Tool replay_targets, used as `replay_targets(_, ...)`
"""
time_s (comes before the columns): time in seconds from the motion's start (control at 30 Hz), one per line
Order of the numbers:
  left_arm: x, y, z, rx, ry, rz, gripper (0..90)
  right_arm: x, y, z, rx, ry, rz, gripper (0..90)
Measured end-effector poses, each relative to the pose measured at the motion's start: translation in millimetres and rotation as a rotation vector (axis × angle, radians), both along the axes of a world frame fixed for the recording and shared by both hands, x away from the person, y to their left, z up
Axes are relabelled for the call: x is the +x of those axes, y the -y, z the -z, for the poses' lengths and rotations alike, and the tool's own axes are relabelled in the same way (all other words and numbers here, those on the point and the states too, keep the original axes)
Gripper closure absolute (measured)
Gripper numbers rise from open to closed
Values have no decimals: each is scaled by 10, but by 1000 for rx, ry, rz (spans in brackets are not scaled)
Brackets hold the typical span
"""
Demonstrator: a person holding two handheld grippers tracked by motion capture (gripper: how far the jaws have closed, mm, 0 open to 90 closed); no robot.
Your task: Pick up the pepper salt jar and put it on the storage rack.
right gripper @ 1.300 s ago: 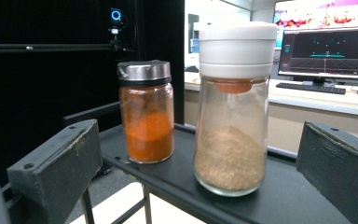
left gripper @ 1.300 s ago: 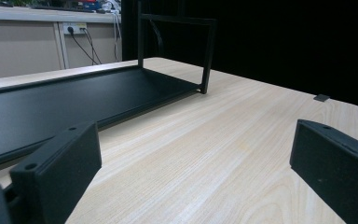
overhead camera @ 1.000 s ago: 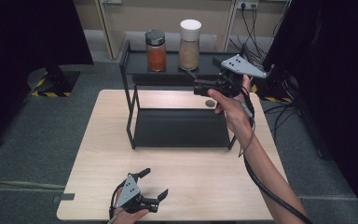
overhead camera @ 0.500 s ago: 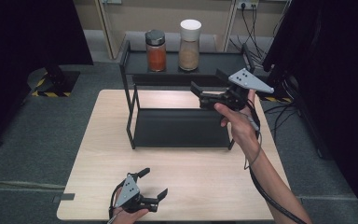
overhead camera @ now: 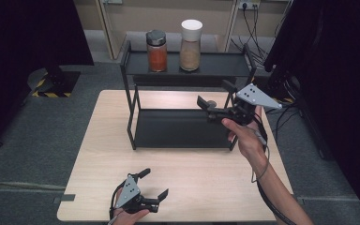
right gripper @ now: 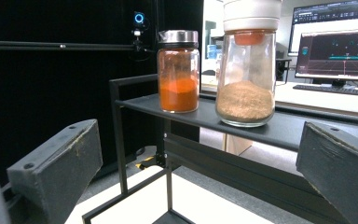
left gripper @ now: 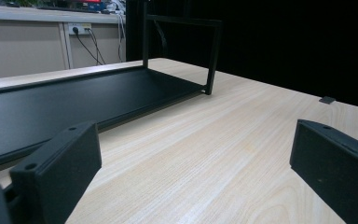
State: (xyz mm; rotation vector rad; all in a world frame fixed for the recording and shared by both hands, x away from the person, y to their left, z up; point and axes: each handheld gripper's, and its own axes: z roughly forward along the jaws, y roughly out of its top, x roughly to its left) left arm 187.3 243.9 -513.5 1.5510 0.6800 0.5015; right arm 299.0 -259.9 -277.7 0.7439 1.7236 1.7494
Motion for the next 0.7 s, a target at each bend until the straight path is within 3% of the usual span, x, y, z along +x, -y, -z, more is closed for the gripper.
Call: replay_targets(0.7, 0, 1, 6, -2, -2, -5, 13, -238, 143, 422, -31, -28, -8, 5)
